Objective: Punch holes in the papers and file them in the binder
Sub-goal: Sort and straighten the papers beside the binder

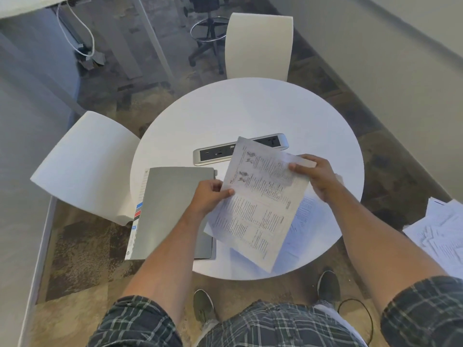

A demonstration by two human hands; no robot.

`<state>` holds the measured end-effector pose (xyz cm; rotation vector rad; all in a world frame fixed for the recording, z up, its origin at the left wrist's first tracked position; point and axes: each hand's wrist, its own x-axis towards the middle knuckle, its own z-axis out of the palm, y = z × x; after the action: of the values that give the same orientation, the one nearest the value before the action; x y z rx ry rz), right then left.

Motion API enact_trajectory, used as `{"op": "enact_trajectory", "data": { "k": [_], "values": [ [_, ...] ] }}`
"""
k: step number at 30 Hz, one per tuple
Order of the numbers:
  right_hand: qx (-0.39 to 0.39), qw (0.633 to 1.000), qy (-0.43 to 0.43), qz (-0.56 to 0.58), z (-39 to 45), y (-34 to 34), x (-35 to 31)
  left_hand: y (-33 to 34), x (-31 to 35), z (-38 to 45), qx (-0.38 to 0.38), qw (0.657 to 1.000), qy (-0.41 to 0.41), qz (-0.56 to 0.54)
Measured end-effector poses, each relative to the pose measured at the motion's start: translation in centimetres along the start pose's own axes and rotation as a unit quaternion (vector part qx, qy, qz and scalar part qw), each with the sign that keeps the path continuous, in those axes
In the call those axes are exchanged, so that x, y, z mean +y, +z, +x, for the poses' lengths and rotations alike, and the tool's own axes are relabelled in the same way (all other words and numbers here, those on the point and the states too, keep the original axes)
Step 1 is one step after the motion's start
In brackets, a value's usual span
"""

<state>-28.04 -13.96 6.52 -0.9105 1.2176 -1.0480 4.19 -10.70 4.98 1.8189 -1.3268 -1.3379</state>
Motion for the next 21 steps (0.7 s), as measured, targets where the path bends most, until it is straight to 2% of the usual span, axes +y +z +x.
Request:
{"op": "enact_trajectory", "data": {
  "k": [2,4,6,7,9,11,13,17,21],
  "values": [
    [0.056,0.998,0.028,0.003,0.1,0.8,1.0,0.2,-1.3,-0.7,0.005,1.000,-0.013,-0.024],
    [0.125,0.988,0.093,-0.025,0.2,1.2,3.3,0.4,-3.1,-1.3,0.041,0.998,-0.036,-0.031],
    [0.150,0.964,0.137,-0.173,-0.2,1.3,6.4,0.3,-4.9,-2.1,0.090,0.993,-0.071,-0.006],
    [0.142,0.936,0.153,-0.284,-0.9,1.5,7.9,0.2,-5.6,-2.6,0.116,0.989,-0.087,0.009],
    [0.130,0.854,0.166,-0.475,-2.6,2.2,10.3,0.0,-6.6,-3.6,0.147,0.982,-0.112,0.029],
    [0.125,0.788,0.160,-0.581,-4.4,3.4,11.4,-0.1,-7.0,-4.5,0.160,0.978,-0.128,0.031],
    [0.129,0.749,0.145,-0.633,-4.9,4.2,11.9,-0.1,-7.5,-4.9,0.168,0.975,-0.139,0.031],
    [0.138,0.737,0.140,-0.646,-4.7,5.3,12.0,0.0,-8.0,-5.2,0.169,0.975,-0.139,0.038],
    [0.139,0.755,0.154,-0.623,-4.7,6.2,12.6,0.3,-7.9,-5.6,0.166,0.977,-0.130,0.038]
  ]
}}
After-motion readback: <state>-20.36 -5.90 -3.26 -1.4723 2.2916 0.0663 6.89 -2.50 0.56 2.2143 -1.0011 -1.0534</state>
